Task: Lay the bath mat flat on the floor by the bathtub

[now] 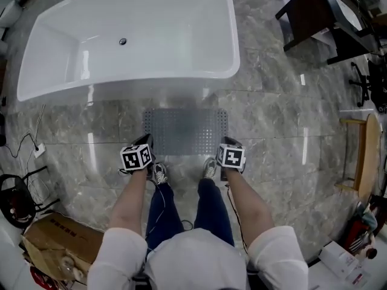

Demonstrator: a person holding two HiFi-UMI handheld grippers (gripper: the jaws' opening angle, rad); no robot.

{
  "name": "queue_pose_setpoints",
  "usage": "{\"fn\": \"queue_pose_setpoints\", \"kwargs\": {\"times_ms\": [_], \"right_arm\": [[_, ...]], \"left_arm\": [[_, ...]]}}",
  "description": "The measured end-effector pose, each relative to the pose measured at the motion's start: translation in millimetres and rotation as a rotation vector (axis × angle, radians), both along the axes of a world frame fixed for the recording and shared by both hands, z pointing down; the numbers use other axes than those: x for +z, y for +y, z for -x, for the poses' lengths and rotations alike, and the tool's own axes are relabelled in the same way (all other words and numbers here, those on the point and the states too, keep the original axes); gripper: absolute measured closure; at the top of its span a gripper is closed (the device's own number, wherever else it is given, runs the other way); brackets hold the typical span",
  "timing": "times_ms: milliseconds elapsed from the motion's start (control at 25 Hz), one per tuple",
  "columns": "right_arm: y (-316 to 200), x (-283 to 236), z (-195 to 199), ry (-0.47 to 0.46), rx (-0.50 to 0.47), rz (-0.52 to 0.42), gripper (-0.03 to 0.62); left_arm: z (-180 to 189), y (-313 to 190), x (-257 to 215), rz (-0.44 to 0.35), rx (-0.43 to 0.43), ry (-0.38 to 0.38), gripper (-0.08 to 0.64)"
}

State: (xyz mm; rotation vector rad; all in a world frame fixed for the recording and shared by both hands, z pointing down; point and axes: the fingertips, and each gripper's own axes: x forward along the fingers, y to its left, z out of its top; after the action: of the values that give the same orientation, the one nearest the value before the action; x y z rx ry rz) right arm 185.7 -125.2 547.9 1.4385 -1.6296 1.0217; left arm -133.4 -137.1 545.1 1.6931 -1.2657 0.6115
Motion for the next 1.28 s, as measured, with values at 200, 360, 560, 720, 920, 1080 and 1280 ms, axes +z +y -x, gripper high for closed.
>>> {"fn": "queue_pose_setpoints", "kwargs": {"times_ms": [200,360,560,720,920,1080,1280], "right_arm": [[10.9,-29.4,-7.0,-0.002,-0.028,-0.034,0.561],[21.4,-69.4,-14.7,0.008,-0.040,-0.071,0.561],[27.6,-108.8,-10.5,-0.007,-0.067,-0.128,0.561],[25.8,-136.2,-6.1,-0.034,-0.092,-0.189,0.561],[23.7,-170.5,2.2,-0.059,-0.116,-0.265,0.561],[28.4,-191.6,4.3,-0.075,-0.124,-0.306,0.561],[31.8,-227.1,10.9,-0.045,-0.189,-0.409,0.561]], "left_arm": [[3.3,1.8,-50.5,-0.057,0.037,-0.020,0.522],[2.3,15.0,-90.8,-0.093,0.036,-0.015,0.522],[-1.6,25.9,-134.8,-0.151,0.059,-0.009,0.522],[-14.7,31.5,-168.1,-0.219,0.109,-0.023,0.522],[-28.5,34.9,-200.6,-0.289,0.154,-0.027,0.522],[-43.7,34.6,-225.3,-0.342,0.152,0.009,0.522],[-50.2,35.6,-250.4,-0.394,0.145,0.042,0.522]]}}
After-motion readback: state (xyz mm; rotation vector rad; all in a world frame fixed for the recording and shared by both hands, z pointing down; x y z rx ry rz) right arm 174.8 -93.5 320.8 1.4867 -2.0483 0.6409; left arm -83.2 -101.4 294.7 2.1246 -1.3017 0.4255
